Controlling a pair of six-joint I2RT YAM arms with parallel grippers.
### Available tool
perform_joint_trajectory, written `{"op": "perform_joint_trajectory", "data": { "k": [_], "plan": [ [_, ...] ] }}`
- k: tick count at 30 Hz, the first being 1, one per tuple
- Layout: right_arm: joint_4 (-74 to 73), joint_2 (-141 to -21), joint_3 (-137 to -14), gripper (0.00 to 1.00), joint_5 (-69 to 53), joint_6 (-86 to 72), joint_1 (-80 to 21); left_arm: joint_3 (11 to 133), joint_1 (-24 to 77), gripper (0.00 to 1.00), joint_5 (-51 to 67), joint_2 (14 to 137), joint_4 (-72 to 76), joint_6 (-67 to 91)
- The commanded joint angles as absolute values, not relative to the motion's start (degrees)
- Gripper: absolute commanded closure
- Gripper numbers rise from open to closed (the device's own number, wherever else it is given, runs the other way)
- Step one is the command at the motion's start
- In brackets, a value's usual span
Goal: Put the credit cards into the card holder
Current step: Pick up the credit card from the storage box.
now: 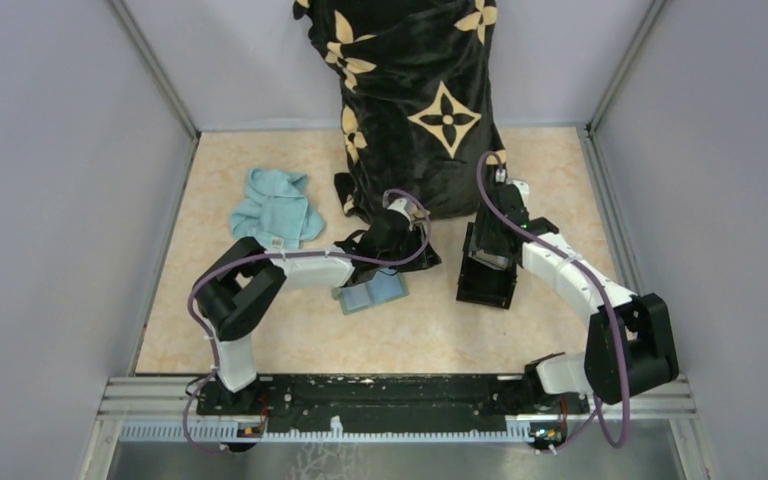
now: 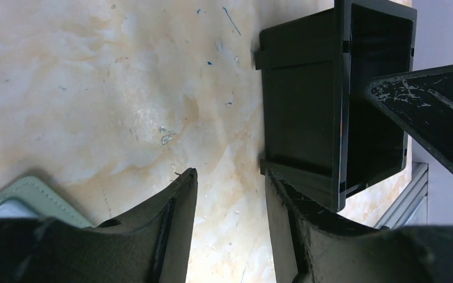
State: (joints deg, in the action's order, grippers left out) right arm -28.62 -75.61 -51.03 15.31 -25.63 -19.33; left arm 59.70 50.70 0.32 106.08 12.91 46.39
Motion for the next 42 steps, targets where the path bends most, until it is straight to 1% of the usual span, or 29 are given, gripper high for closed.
{"op": "perform_joint_trajectory", "data": {
  "k": [1, 20, 25, 31, 35, 42],
  "plan": [
    [-24.37, -77.50, -51.61, 0.41, 12.97, -24.46, -18.04, 62.73, 50.23, 0.47, 3.47, 108.33, 14.92, 45.21],
    [-22.06, -85.24, -54.04, 0.41, 8.95, -23.71, -15.22, 66.67, 49.45, 0.49, 7.46, 113.79, 17.08, 45.48],
    [-21.52, -85.67, -54.08, 0.42, 6.71, -23.99, -14.82, 67.29, 49.39, 0.50, 8.93, 114.88, 18.24, 45.52],
    [-21.38, -85.45, -54.72, 0.46, 2.59, -24.73, -14.72, 67.92, 49.29, 0.52, 10.60, 116.05, 19.68, 45.83],
    [-21.11, -84.92, -54.74, 0.51, 0.88, -25.12, -14.77, 68.10, 49.32, 0.53, 10.81, 116.18, 19.77, 45.75],
    [-21.73, -82.88, -54.71, 0.54, -0.43, -25.66, -14.74, 68.06, 49.36, 0.53, 11.15, 116.10, 19.73, 45.94]
  ]
}}
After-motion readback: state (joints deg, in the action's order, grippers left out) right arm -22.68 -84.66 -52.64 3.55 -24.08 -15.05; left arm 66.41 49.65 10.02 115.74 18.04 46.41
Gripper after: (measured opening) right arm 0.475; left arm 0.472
